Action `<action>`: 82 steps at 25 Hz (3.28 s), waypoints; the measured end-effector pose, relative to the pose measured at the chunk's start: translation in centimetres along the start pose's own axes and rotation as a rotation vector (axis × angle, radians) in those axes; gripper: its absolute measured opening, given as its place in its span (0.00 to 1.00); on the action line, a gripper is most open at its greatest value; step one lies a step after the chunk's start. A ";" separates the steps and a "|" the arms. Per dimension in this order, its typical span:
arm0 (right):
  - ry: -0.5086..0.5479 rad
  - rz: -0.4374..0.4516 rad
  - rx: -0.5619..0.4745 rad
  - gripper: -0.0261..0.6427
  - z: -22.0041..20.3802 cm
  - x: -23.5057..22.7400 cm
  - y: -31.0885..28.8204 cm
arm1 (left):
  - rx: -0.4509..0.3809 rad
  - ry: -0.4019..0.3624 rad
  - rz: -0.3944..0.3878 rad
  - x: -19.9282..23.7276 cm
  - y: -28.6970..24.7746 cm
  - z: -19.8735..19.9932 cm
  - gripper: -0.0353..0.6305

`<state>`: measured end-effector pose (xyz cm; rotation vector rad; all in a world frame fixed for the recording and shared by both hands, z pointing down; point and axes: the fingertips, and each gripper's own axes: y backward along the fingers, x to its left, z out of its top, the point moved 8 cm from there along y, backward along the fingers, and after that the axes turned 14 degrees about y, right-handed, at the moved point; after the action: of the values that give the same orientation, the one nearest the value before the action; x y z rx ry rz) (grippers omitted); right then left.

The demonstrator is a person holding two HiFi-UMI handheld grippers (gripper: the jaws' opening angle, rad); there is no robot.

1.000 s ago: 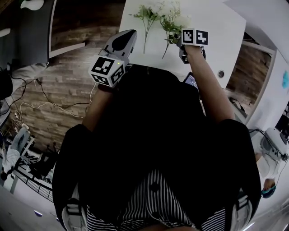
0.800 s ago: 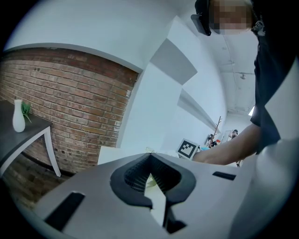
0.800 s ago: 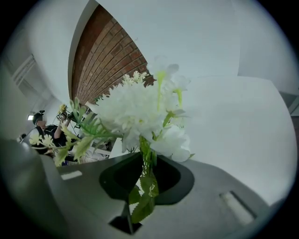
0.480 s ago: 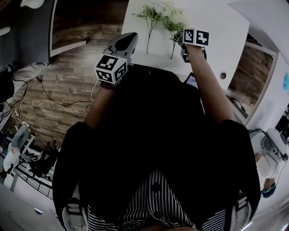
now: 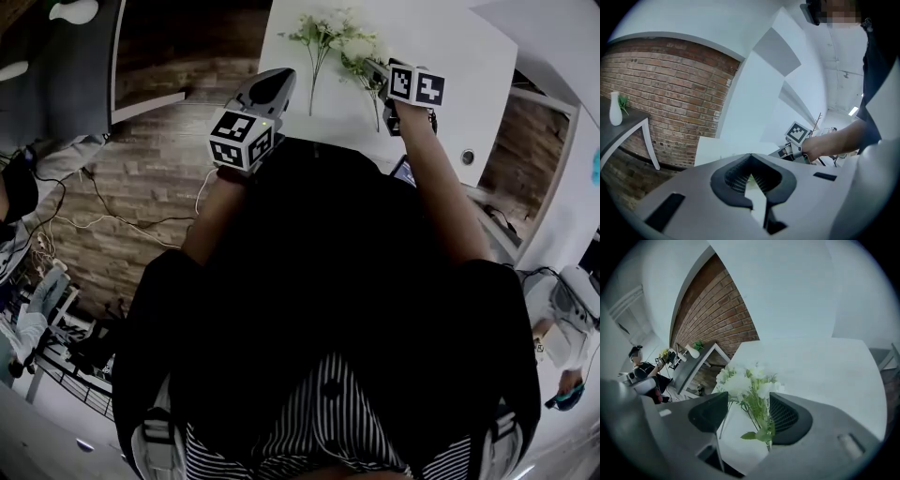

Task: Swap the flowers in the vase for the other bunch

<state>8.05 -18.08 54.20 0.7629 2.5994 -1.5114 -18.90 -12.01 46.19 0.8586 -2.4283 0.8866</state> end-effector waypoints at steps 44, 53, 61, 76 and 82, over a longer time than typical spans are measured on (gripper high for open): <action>-0.119 -0.126 -0.439 0.23 -5.4 -0.2 23.7 | 0.647 -0.009 0.386 9.5 -16.3 -12.8 0.23; -0.124 -0.073 -0.416 0.17 -6.0 -0.8 22.8 | 0.539 0.070 0.313 8.9 -14.4 -11.8 0.09; -0.078 0.023 -0.397 0.14 -4.4 -1.2 20.3 | 0.339 0.343 0.330 9.1 -9.4 -9.8 0.09; -0.136 0.039 -0.443 0.10 -6.4 -3.4 22.1 | -0.118 0.140 -0.353 -8.3 -9.7 1.7 0.08; -0.195 -0.011 -0.456 0.08 -9.4 -4.1 23.9 | -0.114 0.112 -0.629 -13.4 -14.4 2.8 0.08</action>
<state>23.90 -2.28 40.95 0.5227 2.6436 -0.8800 -0.01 -17.24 42.91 1.3738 -1.9015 0.5308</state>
